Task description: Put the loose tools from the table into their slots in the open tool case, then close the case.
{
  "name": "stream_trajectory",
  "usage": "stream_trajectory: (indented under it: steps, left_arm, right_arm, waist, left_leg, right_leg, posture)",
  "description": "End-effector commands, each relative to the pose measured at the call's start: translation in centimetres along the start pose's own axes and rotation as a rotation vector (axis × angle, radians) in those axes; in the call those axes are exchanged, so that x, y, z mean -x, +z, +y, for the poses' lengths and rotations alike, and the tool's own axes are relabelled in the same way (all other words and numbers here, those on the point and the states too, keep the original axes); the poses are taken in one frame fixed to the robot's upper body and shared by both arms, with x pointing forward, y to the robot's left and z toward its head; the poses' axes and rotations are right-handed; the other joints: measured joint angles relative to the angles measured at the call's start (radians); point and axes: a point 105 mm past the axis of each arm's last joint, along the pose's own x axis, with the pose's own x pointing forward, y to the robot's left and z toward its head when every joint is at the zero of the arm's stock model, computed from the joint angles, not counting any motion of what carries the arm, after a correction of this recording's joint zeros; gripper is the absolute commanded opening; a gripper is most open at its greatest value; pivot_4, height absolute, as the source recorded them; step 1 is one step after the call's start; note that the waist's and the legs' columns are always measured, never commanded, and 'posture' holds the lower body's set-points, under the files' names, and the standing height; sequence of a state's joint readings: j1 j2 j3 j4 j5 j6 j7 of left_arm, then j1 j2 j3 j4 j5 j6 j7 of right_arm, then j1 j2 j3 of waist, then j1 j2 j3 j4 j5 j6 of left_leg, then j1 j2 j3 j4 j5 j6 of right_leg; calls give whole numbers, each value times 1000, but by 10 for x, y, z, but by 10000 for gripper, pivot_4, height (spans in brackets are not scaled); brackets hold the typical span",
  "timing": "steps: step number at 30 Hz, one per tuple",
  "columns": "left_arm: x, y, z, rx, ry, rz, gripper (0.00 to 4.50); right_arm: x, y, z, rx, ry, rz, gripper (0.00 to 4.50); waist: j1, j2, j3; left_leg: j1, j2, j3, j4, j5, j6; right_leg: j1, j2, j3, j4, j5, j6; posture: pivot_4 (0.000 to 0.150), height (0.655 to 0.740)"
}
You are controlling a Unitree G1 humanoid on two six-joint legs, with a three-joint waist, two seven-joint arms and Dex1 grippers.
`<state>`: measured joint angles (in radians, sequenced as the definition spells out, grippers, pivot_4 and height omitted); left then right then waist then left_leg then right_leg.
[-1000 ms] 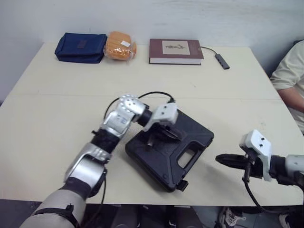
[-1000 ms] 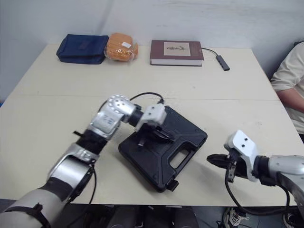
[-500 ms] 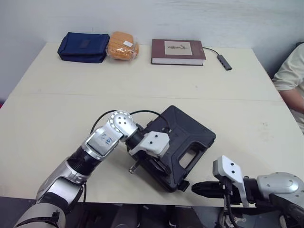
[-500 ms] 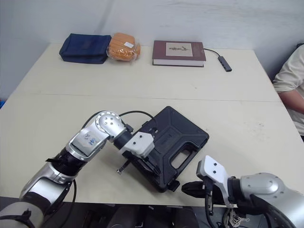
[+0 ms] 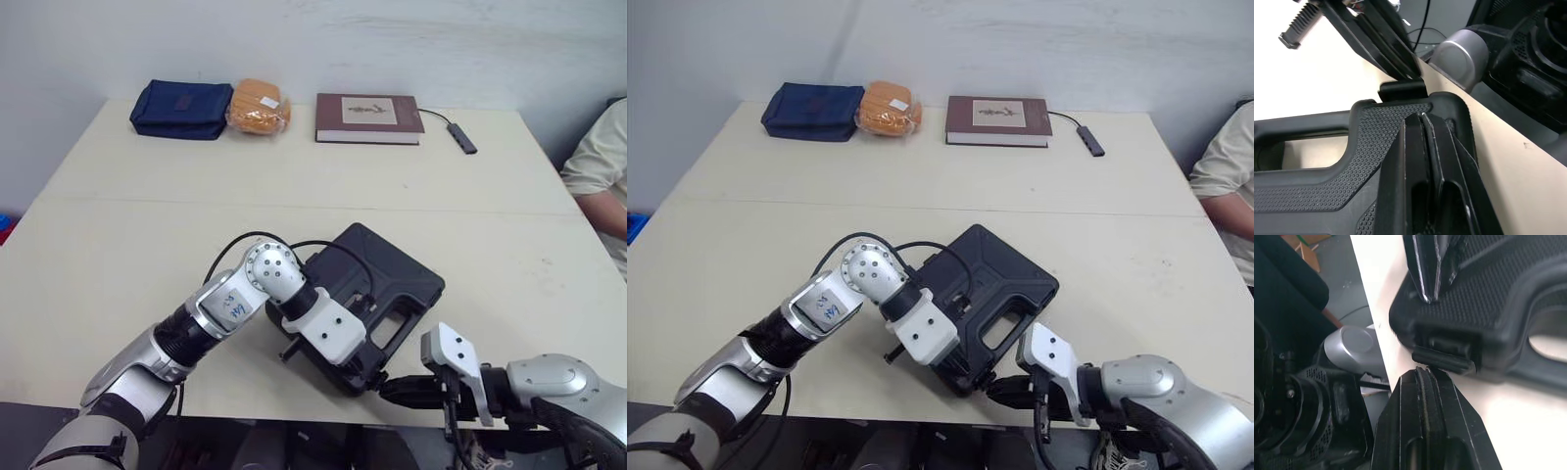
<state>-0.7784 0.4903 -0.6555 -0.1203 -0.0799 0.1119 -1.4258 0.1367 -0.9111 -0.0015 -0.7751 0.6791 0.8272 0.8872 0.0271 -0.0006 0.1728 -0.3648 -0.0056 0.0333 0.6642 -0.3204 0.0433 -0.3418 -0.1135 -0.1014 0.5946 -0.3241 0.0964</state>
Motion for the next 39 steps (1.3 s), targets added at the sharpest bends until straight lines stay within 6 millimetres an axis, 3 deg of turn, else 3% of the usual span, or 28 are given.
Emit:
stream_trajectory:
  steps: [1,9,13,17,21,24,28,31,32,36,39]
  left_arm:
    - [-12,-52,-20,198,-54,168,156]
    - [-13,-53,-23,212,-53,167,156]
    - [-10,-51,-17,239,-11,133,156]
    - [1,-40,-9,316,60,29,156]
    - [34,-25,-2,390,175,-103,156]
    - [70,-11,-6,487,269,-240,8031]
    - [118,1,-33,615,406,-326,25909]
    - [150,6,-57,724,537,-366,40823]
    - [158,7,-64,745,577,-365,44650]
    - [194,-3,-95,858,794,-310,44650]
    - [209,-2,-116,901,881,-261,44650]
  right_arm:
    - [-4,10,3,17,15,-52,0]
    - [-4,29,2,1,36,-144,0]
    - [0,19,-2,52,11,-49,0]
    - [10,4,-6,100,-38,26,0]
    - [34,7,-9,103,-109,-4,0]
    - [62,22,-9,88,-135,-53,9590]
    - [109,43,-8,106,-197,-70,28998]
    - [137,45,-9,91,-255,-59,44582]
    - [144,44,-9,89,-271,-55,45000]
    - [166,44,-18,123,-371,-58,45000]
    - [175,46,-25,137,-407,-60,45000]
  waist:
    - [-1,0,-1]
    - [-4,2,-3]
    - [-3,5,-5]
    - [0,5,-4]
    - [0,6,-1]
    - [-6,8,9]
    - [-3,10,20]
    - [-1,9,21]
    - [0,9,21]
    - [0,9,22]
    - [-1,9,22]
  left_leg:
    - [0,0,0,0,0,0]
    - [0,0,-1,0,0,1]
    - [-1,0,-1,0,0,2]
    - [-3,0,-1,0,0,3]
    - [-7,0,-2,0,0,2]
    - [-9,0,-2,-1,4,-4]
    - [-13,0,-2,-1,6,-5]
    - [-15,0,-2,-2,7,-6]
    - [-16,0,-2,-2,7,-6]
    - [-18,0,-1,-2,6,-5]
    - [-19,0,-1,-2,6,-6]
  right_leg:
    - [0,0,0,0,0,0]
    - [1,0,0,-2,2,-1]
    - [0,0,0,-2,2,-2]
    - [0,0,-1,-4,2,-2]
    - [-4,0,-2,-5,4,0]
    - [-7,0,-3,-3,4,0]
    - [-13,0,-3,0,4,0]
    - [-14,0,-4,0,3,0]
    - [-14,0,-4,-1,3,0]
    - [-16,0,-3,-2,4,0]
    - [-18,0,-3,-2,4,0]
  posture:
    - [1500,7400]
    - [1500,7400]
    - [1500,7400]
    - [1500,7400]
    - [1500,7400]
    - [1500,7400]
    - [1500,7400]
    - [1500,7400]
    - [1500,7400]
    - [1500,7400]
    - [1500,7400]
